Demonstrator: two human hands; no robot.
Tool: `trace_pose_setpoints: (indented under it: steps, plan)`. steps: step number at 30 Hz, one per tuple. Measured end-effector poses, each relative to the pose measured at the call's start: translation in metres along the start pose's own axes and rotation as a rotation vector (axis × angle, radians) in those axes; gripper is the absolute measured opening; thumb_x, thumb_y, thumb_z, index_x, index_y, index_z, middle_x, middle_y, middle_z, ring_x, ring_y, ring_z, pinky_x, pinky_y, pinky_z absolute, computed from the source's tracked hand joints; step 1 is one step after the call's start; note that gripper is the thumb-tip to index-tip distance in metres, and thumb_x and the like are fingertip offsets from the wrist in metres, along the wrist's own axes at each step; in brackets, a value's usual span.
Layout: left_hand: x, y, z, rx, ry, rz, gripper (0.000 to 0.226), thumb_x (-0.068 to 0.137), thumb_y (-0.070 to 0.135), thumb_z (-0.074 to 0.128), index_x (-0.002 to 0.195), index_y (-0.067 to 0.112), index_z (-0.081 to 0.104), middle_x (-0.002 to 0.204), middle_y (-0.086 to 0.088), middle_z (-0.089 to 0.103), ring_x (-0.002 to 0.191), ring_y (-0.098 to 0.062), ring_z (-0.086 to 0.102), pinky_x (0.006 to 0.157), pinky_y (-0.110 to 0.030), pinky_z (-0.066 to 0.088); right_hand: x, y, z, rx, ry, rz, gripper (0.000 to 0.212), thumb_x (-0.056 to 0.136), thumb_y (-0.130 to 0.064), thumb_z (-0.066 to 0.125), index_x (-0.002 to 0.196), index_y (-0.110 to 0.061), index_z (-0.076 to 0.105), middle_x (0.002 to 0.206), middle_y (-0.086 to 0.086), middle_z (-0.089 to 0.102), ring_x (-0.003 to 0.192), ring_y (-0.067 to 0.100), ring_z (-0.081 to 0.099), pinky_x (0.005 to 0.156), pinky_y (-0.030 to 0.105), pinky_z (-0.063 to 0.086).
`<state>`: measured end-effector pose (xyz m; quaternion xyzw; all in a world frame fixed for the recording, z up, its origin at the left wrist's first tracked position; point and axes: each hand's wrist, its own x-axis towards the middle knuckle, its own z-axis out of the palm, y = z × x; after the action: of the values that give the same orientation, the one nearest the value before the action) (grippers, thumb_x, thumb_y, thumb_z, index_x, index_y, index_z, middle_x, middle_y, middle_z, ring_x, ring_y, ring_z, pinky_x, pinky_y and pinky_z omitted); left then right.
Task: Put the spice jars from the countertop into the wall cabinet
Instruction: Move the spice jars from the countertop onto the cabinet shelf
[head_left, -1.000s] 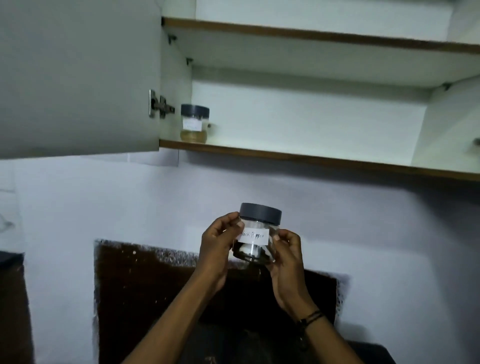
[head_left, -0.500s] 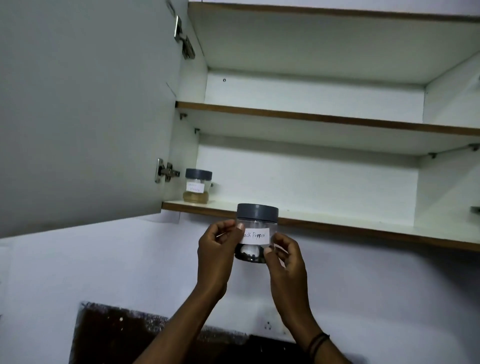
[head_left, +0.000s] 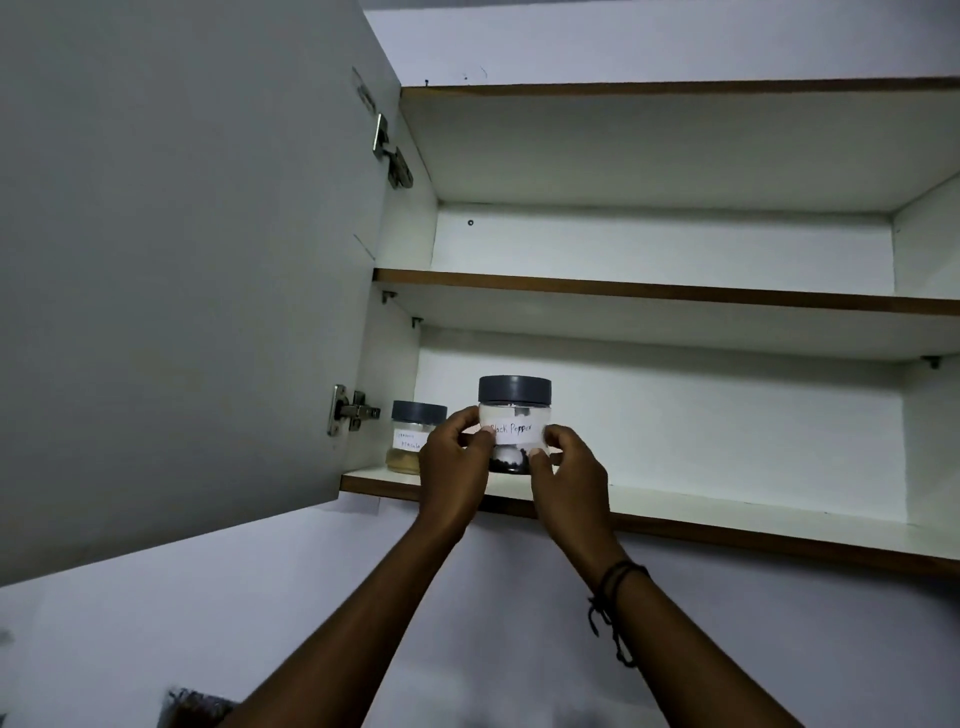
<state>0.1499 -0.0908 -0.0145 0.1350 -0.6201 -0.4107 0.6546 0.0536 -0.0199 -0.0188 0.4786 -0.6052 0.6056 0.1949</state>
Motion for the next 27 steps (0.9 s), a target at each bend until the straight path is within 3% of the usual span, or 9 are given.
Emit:
trace_pose_setpoints:
  steps: [3,7,9,12,15,17,19,23,27]
  plan:
    - [0.019,-0.008,0.003,0.139,-0.061,-0.024,0.029,0.090,0.009,0.057,0.118,0.009,0.068,0.113,-0.010,0.070,0.101,-0.025,0.067,0.094,-0.042,0.053,0.023,0.006,0.015,-0.068,-0.168,0.072,0.026,0.090,-0.010,0.050,0.115,-0.010,0.059,0.116,0.009,0.065,0.099,0.027,0.060,0.081,0.031,0.047]
    - [0.042,-0.024,0.000,0.232,-0.132,-0.071,0.025,0.086,-0.001,0.052,0.104,0.003,0.068,0.102,-0.018,0.070,0.097,-0.032,0.066,0.087,-0.042,0.054,0.046,0.009,0.033,-0.153,-0.366,0.068,0.018,0.089,-0.013,0.053,0.106,-0.008,0.055,0.098,0.000,0.052,0.087,0.018,0.048,0.067,0.025,0.034]
    - [0.054,-0.035,-0.003,0.259,-0.160,-0.110,0.028,0.086,-0.003,0.049,0.106,0.001,0.068,0.103,-0.019,0.071,0.099,-0.033,0.066,0.088,-0.042,0.054,0.055,0.013,0.040,-0.145,-0.413,0.076,0.007,0.087,-0.011,0.057,0.092,-0.012,0.052,0.089,-0.004,0.049,0.080,0.016,0.047,0.056,0.019,0.032]
    - [0.066,-0.049,-0.006,0.292,-0.182,-0.144,0.031,0.086,-0.005,0.047,0.108,0.000,0.067,0.106,-0.021,0.070,0.101,-0.034,0.066,0.092,-0.047,0.054,0.064,0.022,0.051,-0.146,-0.424,0.074,0.031,0.086,-0.001,0.053,0.068,-0.021,0.037,0.072,-0.009,0.042,0.062,0.005,0.037,0.049,0.011,0.035]
    - [0.076,-0.060,-0.008,0.350,-0.194,-0.151,0.028,0.085,-0.004,0.046,0.106,-0.002,0.065,0.107,-0.021,0.068,0.098,-0.034,0.064,0.088,-0.042,0.053,0.070,0.030,0.060,-0.186,-0.439,0.071,0.031,0.086,-0.001,0.053,0.068,-0.020,0.036,0.073,-0.009,0.041,0.067,0.012,0.040,0.052,0.008,0.037]
    - [0.081,-0.064,-0.008,0.391,-0.222,-0.142,0.026,0.085,-0.004,0.046,0.105,-0.006,0.062,0.106,-0.024,0.066,0.090,-0.030,0.060,0.078,-0.035,0.049,0.074,0.034,0.063,-0.194,-0.480,0.070,0.023,0.086,-0.003,0.054,0.074,-0.017,0.041,0.076,-0.007,0.044,0.073,0.015,0.043,0.049,0.011,0.035]
    - [0.085,-0.067,-0.008,0.440,-0.260,-0.137,0.025,0.086,-0.001,0.048,0.106,-0.005,0.062,0.104,-0.023,0.066,0.085,-0.028,0.060,0.073,-0.034,0.047,0.077,0.039,0.066,-0.195,-0.524,0.085,0.024,0.086,-0.002,0.054,0.071,-0.018,0.043,0.074,-0.006,0.046,0.066,0.009,0.043,0.045,0.012,0.031]
    - [0.089,-0.075,-0.010,0.536,-0.293,-0.114,0.021,0.089,0.005,0.049,0.105,-0.005,0.059,0.104,-0.022,0.065,0.096,-0.037,0.063,0.074,-0.036,0.047,0.080,0.043,0.068,-0.240,-0.528,0.135,0.034,0.084,0.000,0.053,0.062,-0.020,0.036,0.067,-0.004,0.040,0.057,0.007,0.035,0.040,0.016,0.027]
    - [0.083,-0.076,-0.010,0.585,-0.257,-0.065,0.014,0.090,0.005,0.049,0.087,-0.006,0.058,0.092,-0.022,0.064,0.082,-0.030,0.057,0.068,-0.033,0.041,0.075,0.043,0.068,-0.200,-0.429,0.118,0.040,0.082,0.001,0.054,0.056,-0.020,0.032,0.060,-0.005,0.034,0.054,0.010,0.032,0.041,0.017,0.029]
